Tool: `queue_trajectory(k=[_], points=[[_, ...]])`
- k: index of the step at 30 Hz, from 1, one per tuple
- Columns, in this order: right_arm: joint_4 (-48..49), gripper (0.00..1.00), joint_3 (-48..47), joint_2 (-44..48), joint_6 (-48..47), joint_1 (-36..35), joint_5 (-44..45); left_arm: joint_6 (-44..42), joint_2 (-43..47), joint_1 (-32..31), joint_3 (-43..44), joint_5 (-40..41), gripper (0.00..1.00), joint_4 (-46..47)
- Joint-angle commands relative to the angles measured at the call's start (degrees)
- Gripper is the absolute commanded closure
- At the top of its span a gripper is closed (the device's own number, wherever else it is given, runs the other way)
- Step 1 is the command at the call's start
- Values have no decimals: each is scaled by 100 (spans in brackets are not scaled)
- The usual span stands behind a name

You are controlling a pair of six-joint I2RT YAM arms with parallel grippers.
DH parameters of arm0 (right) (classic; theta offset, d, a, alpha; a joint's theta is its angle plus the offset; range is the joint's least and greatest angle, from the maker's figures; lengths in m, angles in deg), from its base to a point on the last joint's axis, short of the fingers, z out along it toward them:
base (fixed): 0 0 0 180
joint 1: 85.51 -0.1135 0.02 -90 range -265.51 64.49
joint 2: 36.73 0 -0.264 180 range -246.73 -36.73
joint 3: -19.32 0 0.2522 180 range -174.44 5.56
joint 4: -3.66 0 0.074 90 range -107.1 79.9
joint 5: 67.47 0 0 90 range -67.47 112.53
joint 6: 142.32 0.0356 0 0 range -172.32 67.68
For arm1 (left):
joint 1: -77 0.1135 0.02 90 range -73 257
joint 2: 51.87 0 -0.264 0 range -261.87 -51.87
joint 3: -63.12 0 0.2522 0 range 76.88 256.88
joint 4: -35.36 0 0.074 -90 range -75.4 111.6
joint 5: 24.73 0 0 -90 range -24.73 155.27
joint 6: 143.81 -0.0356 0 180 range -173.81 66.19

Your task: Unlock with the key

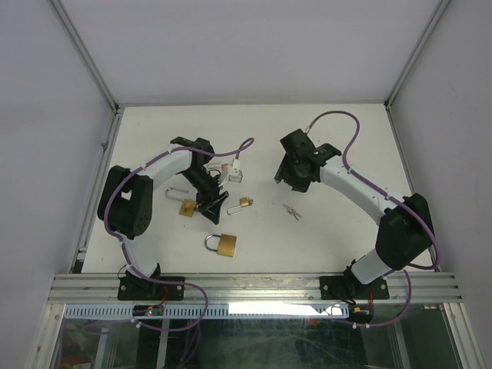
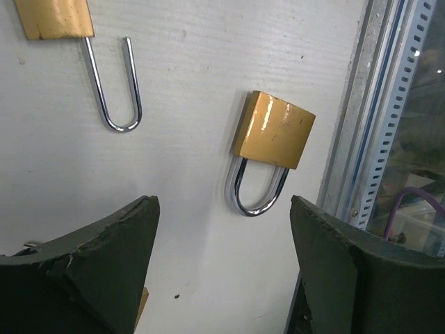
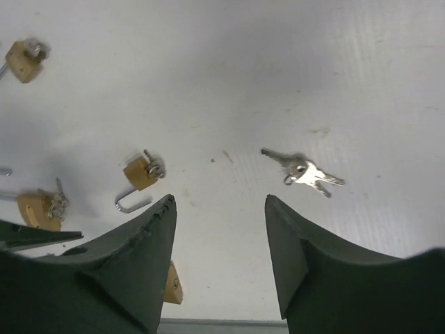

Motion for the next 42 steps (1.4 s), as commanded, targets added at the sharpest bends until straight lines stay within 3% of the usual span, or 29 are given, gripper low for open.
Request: queue_trajectory(k=[1, 7, 19, 28, 36, 38, 42], points=[[-624, 44, 13, 182, 38, 183, 725, 44, 657, 44, -20, -504, 22, 589], [-561, 44, 261, -374, 1138, 191, 752, 961, 1113, 63, -310, -390, 21, 1476], [-379, 53, 382, -950, 1378, 186, 264, 1709, 2388, 72, -1339, -411, 18, 2718], [-647, 55, 424, -1124, 1644, 198, 132, 1630, 2591, 72, -1515, -233, 17, 2912], [-756, 64, 329, -1281, 1635, 226, 60, 1525, 2611, 67, -1550, -183, 17, 2923], [-743, 72, 343, -1308, 1644, 226, 28, 1485, 2602, 72, -1538, -157, 17, 2923], [-781, 95, 244, -1402, 1573, 250, 31, 1447, 2576, 63, -1535, -161, 17, 2928]])
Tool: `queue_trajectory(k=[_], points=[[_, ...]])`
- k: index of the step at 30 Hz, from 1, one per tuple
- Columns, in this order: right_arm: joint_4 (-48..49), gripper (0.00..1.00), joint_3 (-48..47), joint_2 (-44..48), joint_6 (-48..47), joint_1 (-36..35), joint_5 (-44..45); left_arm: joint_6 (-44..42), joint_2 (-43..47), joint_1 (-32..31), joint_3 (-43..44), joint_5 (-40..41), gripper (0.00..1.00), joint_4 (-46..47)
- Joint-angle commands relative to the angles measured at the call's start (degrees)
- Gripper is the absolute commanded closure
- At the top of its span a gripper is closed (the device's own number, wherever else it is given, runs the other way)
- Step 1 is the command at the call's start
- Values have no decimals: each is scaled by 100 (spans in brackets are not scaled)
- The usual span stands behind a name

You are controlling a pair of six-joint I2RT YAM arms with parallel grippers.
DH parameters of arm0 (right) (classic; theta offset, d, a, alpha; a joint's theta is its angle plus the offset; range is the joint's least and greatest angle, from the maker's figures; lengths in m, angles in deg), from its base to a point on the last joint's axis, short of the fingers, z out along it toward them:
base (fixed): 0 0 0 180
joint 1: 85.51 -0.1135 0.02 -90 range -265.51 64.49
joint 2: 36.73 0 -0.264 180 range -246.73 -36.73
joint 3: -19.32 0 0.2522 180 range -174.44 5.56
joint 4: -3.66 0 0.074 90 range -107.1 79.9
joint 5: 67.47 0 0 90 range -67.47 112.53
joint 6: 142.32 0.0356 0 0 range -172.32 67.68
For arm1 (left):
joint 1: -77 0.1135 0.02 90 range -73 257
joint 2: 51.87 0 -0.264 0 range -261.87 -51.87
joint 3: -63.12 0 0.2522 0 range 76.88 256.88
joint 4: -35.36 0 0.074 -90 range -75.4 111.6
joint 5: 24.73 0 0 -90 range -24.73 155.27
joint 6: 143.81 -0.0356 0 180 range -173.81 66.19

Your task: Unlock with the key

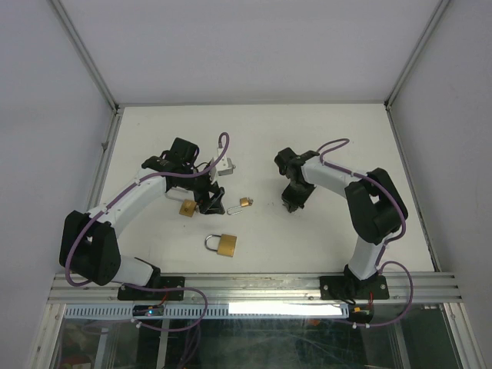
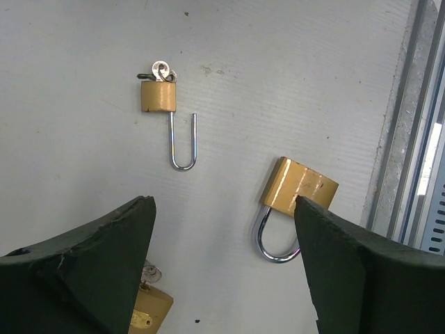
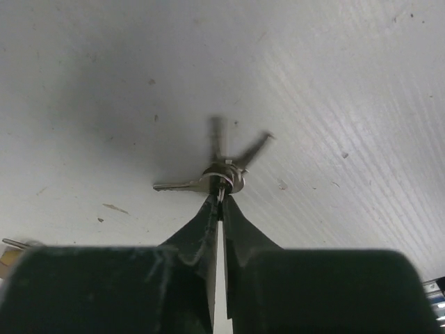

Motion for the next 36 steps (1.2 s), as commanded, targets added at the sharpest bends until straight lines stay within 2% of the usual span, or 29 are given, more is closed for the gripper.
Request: queue_trajectory(k=[1, 4, 8, 13, 18, 23, 27, 29, 32, 36], points=[[-119, 99, -233, -46, 56, 38, 86, -119, 125, 33, 37, -81, 17, 196], [-113, 100, -289, 49, -8, 33, 156, -174, 130, 33, 48, -145, 17, 200], [240, 100, -532, 334, -678, 40, -94, -51, 198, 35, 37, -242, 18, 457], [524, 100, -1152, 708, -1692, 39, -1146, 141, 543, 34, -120, -481, 22, 1428], [940, 100, -1487, 1182, -2329, 43, -2231, 180, 943, 25, -306, -966, 27, 2262], [2078, 100, -1545, 1774, -2298, 44, -3381, 667, 1395, -12, -702, -1121, 37, 3313], [3053, 100, -1625, 1965, -2144, 41, -4583, 1195, 1584, -176, -857, -1058, 39, 4119], [3219, 100, -1735, 1991, -2222, 43, -4948, 1319, 1577, -250, -767, -1032, 41, 4204], [3266, 100, -1888, 2059, -2403, 46, -5202, 1510, 1560, -298, -643, -962, 51, 4301], [3593, 100, -1860, 2176, -2435, 44, -5583, 1691, 1561, -325, -542, -869, 53, 4431]])
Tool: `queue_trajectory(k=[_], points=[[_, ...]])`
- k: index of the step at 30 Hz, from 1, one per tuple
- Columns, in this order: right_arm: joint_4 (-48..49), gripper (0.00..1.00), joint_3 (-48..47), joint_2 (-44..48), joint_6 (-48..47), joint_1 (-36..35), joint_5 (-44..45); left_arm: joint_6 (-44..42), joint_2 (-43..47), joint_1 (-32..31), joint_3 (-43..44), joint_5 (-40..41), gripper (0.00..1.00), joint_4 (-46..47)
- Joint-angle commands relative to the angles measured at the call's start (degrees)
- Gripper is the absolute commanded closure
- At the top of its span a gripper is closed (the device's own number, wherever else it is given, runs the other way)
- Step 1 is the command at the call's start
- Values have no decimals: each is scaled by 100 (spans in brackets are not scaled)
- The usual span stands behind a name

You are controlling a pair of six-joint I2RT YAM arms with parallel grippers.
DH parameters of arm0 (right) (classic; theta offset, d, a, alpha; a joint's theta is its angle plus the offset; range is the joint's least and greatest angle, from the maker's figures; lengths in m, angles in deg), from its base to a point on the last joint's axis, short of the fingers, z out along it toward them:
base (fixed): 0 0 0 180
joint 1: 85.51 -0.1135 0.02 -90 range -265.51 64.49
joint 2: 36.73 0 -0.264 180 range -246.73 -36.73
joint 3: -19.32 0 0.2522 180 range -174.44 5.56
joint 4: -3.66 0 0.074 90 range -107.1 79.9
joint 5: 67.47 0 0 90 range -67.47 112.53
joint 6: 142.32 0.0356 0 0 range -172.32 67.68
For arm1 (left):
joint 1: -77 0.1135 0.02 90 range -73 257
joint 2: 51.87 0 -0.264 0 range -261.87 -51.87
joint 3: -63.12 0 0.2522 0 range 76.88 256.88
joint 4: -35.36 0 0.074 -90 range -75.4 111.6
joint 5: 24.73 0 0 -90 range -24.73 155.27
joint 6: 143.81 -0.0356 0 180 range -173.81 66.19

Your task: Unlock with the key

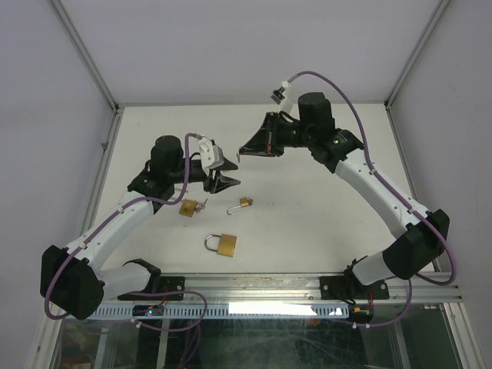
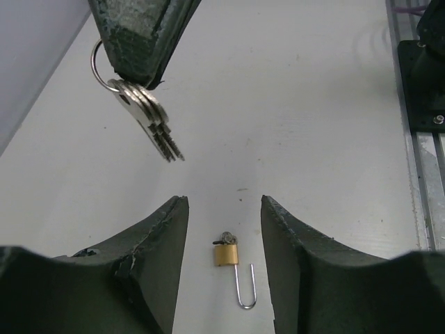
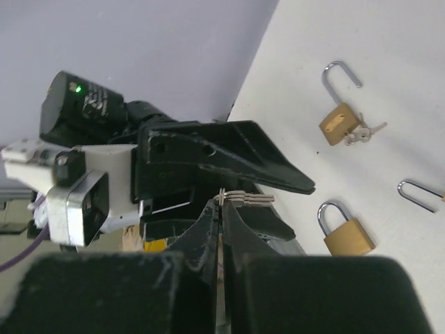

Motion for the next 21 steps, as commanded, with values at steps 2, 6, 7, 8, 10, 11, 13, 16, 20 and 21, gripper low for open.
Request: queue_trajectory(k=[2, 6, 7, 8, 10, 11, 13, 16, 20, 21], points=[[839, 100, -215, 368, -163, 3, -1090, 303, 167, -48, 317, -140, 56, 550], [1028, 100, -215, 465, -278, 11, -1443, -48, 373, -48, 264, -335, 61, 512], [1050, 100, -209, 489, -291, 11, -1465, -79, 414, -48, 260, -308, 61, 541], [1100, 100, -193, 504, -294, 6, -1504, -73, 430, -48, 277, -239, 61, 560], [1191, 100, -149, 535, -272, 13, -1606, -10, 443, -48, 383, -107, 61, 584], [1226, 100, -136, 543, -269, 8, -1664, -9, 443, -48, 434, -76, 61, 585], [1278, 100, -125, 542, -277, 9, -1777, -102, 478, -48, 487, -110, 62, 583], [1277, 100, -124, 537, -294, 6, -1791, -171, 547, -46, 571, -332, 63, 577], [1346, 100, -124, 520, -275, 8, -1864, -96, 492, -48, 760, -431, 68, 541], [1336, 100, -118, 519, -286, -1, -1825, -112, 487, -44, 799, -435, 70, 541]])
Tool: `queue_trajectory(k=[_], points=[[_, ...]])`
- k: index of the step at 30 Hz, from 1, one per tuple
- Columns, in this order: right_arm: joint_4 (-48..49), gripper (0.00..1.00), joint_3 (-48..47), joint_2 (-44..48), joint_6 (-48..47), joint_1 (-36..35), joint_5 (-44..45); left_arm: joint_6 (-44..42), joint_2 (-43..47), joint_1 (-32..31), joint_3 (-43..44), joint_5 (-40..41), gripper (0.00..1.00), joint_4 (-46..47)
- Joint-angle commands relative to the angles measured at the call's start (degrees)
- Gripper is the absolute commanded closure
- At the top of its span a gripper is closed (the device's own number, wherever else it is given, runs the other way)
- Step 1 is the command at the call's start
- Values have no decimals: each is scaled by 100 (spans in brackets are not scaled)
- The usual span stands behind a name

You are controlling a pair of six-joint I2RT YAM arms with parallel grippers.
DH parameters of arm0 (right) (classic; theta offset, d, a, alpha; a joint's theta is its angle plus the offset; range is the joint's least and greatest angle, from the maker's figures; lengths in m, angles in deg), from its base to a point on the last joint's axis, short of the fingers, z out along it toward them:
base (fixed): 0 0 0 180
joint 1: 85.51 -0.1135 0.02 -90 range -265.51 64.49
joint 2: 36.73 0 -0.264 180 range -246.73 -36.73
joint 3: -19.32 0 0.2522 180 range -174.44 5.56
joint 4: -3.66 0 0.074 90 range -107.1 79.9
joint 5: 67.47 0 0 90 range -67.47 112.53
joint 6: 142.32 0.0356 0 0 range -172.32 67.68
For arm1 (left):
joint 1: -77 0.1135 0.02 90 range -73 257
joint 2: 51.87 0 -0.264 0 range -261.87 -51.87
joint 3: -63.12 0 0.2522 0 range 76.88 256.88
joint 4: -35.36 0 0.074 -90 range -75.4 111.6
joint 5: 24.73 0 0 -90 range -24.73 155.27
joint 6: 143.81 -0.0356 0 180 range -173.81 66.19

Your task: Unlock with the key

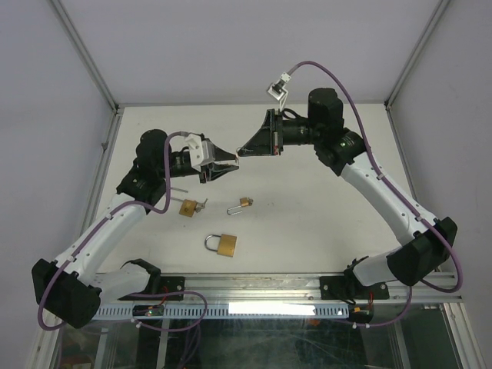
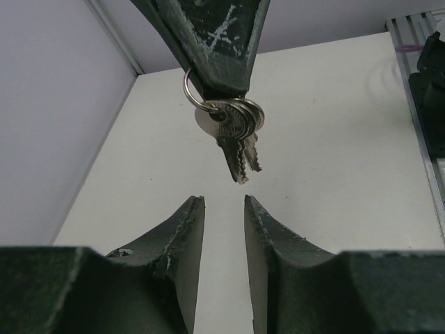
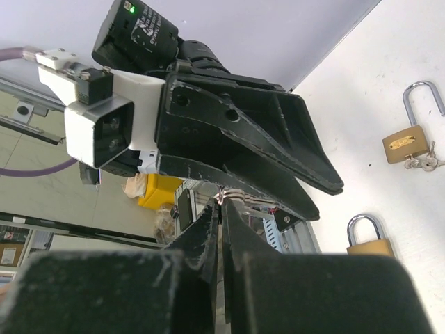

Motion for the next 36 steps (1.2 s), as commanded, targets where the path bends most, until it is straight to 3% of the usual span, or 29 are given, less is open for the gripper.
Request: queue_trajectory(k=[1, 4, 10, 14, 16, 19, 22, 25, 32, 36], points=[[338, 100, -97, 210, -64, -3, -179, -91, 130, -48, 394, -289, 72, 255], [386, 100, -17, 237, -49, 7, -175, -23, 175, -49, 436, -313, 76, 254], [510, 100, 11, 229, -15, 9, -99, 360, 128, -48, 439, -682, 74, 320], [655, 100, 73, 267, 117, 7, 87, 451, 187, -48, 359, -361, 75, 455], [540, 100, 87, 340, 191, 15, 900, 339, 348, -48, 189, 116, 62, 463], [553, 100, 324, 530, 953, 14, 2334, 483, 652, -46, -330, 1028, 54, 752], [721, 100, 780, 801, 1822, 11, 3595, 860, 821, -48, -631, 1517, 55, 1018], [976, 100, 1286, 1055, 2335, -39, 4478, 1176, 741, -62, -631, 1133, 56, 1202], [809, 100, 1485, 1212, 2833, -224, 5561, 2581, -223, -257, -333, 891, 68, 2302], [778, 100, 1590, 1276, 3162, -335, 5976, 3086, -652, -328, -296, 947, 65, 2881]])
